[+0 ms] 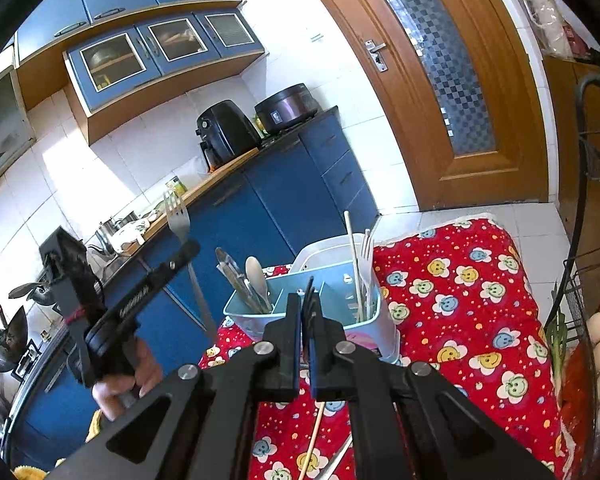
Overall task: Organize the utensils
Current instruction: 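Lower the fork into the holder with the left tool while the right tool drops its fork in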
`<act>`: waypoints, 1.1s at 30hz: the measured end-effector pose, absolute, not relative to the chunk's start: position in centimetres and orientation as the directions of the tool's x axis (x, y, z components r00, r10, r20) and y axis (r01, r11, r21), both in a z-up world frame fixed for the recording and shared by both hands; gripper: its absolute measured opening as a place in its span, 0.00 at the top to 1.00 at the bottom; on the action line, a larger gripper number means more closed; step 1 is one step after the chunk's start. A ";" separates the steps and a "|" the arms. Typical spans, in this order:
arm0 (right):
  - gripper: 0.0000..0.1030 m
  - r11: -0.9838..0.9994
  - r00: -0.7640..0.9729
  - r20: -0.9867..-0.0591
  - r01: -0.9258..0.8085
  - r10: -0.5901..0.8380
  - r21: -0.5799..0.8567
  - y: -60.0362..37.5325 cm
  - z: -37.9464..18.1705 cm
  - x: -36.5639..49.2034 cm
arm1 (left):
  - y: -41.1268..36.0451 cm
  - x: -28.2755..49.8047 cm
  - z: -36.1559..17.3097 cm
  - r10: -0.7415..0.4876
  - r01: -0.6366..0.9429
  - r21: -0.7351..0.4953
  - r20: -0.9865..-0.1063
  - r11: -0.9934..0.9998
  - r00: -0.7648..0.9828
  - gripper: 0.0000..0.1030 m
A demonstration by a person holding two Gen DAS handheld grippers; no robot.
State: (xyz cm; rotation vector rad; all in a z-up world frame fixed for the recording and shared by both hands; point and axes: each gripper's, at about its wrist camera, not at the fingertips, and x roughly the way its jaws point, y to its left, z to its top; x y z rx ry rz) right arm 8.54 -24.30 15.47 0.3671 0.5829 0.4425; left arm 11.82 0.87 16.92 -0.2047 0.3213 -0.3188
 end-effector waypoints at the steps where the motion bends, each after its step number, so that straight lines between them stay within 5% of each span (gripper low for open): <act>1: 0.96 0.846 0.749 -0.444 -0.292 0.493 0.446 -24.3 15.6 8.6 | 1.0 12.4 17.1 -0.327 0.265 -0.245 -0.262 0.933 0.908 0.99; 20: 0.96 0.901 0.811 -0.421 -0.278 0.406 0.333 -22.1 19.9 12.4 | 1.8 16.8 12.8 -0.239 0.198 -0.207 -0.194 0.958 0.952 0.99; 33: 0.95 0.894 0.740 -0.525 -0.239 0.420 0.378 -22.1 14.5 13.9 | 0.8 17.4 10.3 -0.271 0.224 -0.202 -0.251 0.954 0.929 0.99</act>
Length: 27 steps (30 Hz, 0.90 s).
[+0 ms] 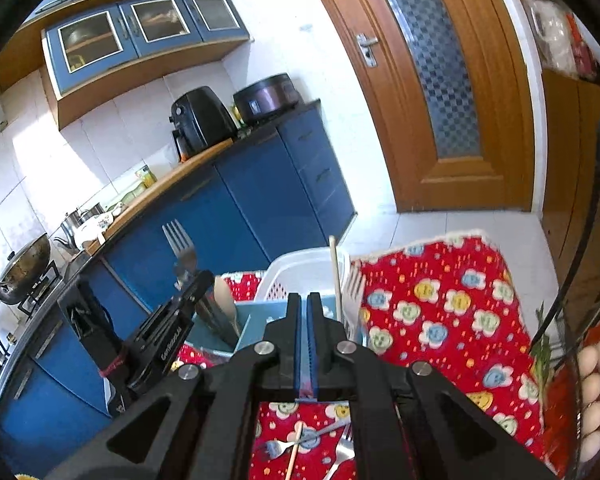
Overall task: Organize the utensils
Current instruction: 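Lower the fork into the holder with the left tool while the right tool drops its fork in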
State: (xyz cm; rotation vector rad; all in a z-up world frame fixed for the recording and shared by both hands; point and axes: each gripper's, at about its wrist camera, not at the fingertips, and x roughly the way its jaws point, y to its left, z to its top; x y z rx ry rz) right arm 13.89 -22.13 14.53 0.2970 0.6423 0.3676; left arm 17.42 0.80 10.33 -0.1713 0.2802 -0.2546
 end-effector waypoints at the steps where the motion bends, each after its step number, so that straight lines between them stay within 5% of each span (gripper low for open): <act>1: 0.95 0.895 0.738 -0.528 -0.239 0.420 0.377 -22.1 14.4 13.8 | 0.7 17.5 10.1 -0.274 0.225 -0.205 -0.257 0.952 0.927 0.99; 7: 0.95 0.893 0.735 -0.527 -0.250 0.427 0.375 -21.9 13.6 13.4 | 0.2 17.3 9.6 -0.272 0.221 -0.201 -0.281 0.954 0.920 0.97; 15: 0.95 0.884 0.714 -0.539 -0.262 0.448 0.387 -21.7 12.1 12.7 | 0.3 16.5 9.5 -0.271 0.217 -0.197 -0.315 0.956 0.910 0.63; 27: 0.85 0.910 0.684 -0.600 -0.330 0.414 0.251 -18.8 9.9 10.6 | 1.3 14.3 11.4 -0.260 0.206 -0.190 -0.328 0.960 0.908 0.50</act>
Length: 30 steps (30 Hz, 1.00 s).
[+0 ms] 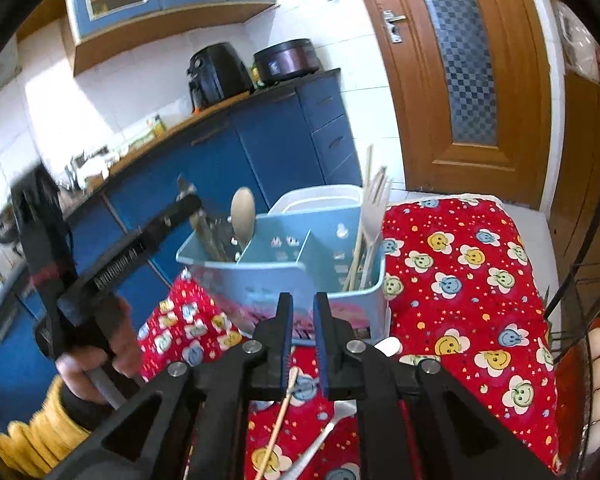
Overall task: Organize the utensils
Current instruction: 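Open both tools and withdraw them from the holder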
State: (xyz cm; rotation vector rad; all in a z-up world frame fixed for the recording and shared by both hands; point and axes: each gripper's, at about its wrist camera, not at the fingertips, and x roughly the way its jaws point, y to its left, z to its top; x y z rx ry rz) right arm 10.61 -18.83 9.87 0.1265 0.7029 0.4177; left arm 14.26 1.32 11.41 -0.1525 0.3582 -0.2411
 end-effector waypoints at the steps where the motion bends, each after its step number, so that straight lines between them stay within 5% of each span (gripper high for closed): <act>1: 0.82 0.912 0.685 -0.603 -0.335 0.408 0.237 -18.6 9.8 10.4 | 1.4 14.0 11.6 -0.262 0.209 -0.189 -0.330 0.960 0.907 0.50; 30: 0.49 0.883 0.626 -0.723 -0.466 0.292 -0.047 -13.3 1.1 6.9 | 5.4 6.3 8.1 -0.171 0.077 -0.201 -0.510 0.977 0.843 0.50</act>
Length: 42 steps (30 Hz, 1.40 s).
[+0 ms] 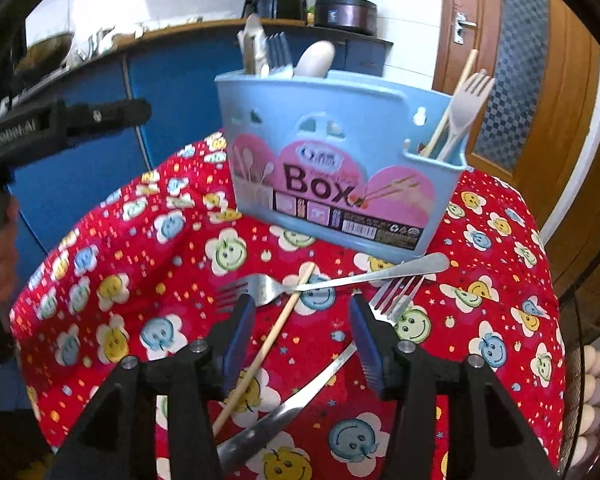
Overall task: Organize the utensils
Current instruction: 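Open both tools and withdraw them from the holder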
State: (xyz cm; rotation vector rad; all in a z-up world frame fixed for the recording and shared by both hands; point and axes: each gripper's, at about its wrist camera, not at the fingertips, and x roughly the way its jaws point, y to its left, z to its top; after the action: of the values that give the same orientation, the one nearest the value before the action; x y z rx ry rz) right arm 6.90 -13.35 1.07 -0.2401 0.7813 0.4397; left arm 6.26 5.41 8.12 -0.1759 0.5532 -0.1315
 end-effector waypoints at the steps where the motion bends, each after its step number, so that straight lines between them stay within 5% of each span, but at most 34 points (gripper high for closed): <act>1: 0.49 0.880 0.624 -0.728 -0.472 0.284 -0.061 -13.2 0.8 6.9 | 5.5 6.2 8.1 -0.171 0.074 -0.203 -0.512 0.976 0.842 0.50; 8: 0.42 0.838 0.646 -0.733 -0.506 0.212 -0.203 -11.5 -0.5 6.9 | 6.2 5.5 7.7 -0.165 0.055 -0.221 -0.520 0.974 0.838 0.50; 21: 0.43 0.684 0.736 -0.667 -0.547 0.119 -0.482 -7.2 -2.0 6.5 | 7.7 5.4 6.5 -0.143 0.007 -0.243 -0.545 0.970 0.827 0.50; 29: 0.77 0.653 0.759 -0.642 -0.543 0.112 -0.528 -6.2 -2.5 6.8 | 8.4 5.5 6.2 -0.134 -0.009 -0.250 -0.549 0.968 0.825 0.50; 42: 0.94 0.752 0.882 -0.454 -0.383 0.125 -0.536 -8.2 1.5 5.6 | 8.1 5.6 5.6 -0.144 -0.007 -0.260 -0.556 0.966 0.818 0.50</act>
State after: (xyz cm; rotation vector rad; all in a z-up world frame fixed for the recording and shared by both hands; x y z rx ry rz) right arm 5.62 -8.22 1.51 -0.6659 0.4103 0.2855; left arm 5.56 8.14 5.62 -0.2563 0.6096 -0.0740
